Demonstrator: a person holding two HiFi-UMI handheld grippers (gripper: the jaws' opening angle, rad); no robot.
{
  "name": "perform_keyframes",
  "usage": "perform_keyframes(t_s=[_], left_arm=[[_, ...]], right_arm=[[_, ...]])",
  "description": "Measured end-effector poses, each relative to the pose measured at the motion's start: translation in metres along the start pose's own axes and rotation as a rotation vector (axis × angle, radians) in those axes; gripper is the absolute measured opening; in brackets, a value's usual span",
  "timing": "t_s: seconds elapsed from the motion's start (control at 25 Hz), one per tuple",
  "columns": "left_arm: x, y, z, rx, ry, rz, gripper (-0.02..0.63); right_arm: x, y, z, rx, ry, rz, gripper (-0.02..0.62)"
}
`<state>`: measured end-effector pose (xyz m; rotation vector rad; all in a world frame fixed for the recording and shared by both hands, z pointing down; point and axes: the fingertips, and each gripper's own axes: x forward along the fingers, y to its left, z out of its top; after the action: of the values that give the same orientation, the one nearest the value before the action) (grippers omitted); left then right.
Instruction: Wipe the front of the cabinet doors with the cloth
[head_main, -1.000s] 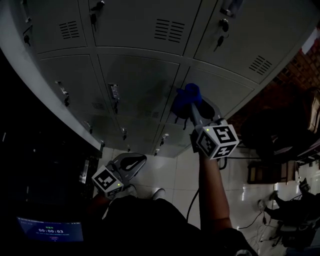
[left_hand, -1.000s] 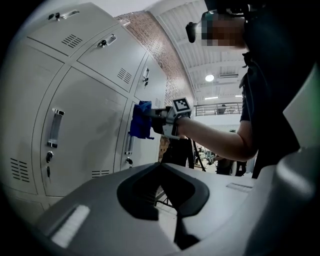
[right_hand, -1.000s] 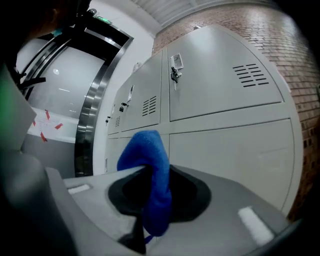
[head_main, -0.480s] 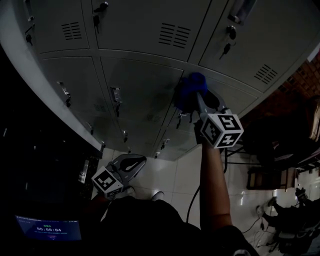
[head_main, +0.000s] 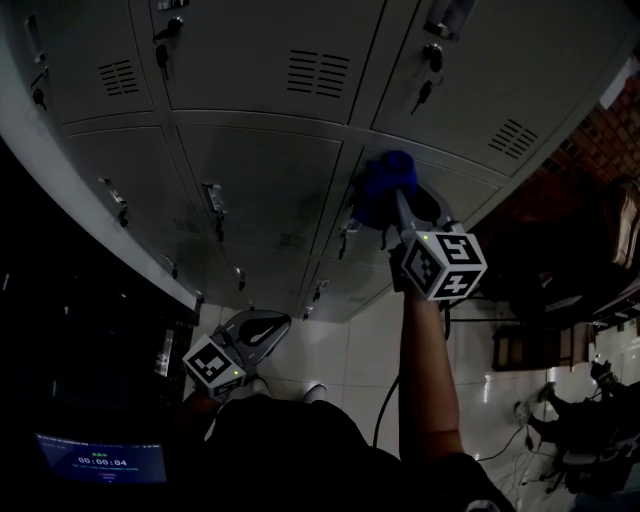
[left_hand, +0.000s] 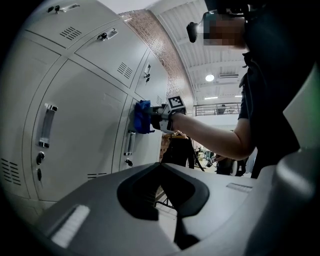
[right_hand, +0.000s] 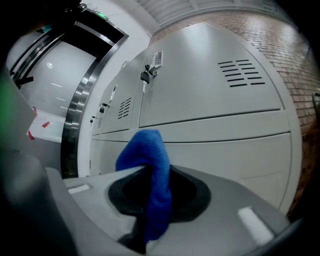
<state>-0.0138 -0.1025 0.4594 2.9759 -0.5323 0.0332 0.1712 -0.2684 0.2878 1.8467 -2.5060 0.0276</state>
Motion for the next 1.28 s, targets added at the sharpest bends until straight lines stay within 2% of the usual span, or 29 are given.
perform_keyframes(t_s=[0.8,1.28], left_arm=[[0.026,-0.016,-0.004,-0.010,0.014,-0.072,0.000],[0.027,-0.026,-0.002,-0.013,0.022,-0.077,0.000]], right_arm=[[-0.080,-0.130,-0.003,0.030,-0.005,-0.274,0.067],[-0.107,-0.171,-0.017,0.049,0.018,-0.382,0.067]])
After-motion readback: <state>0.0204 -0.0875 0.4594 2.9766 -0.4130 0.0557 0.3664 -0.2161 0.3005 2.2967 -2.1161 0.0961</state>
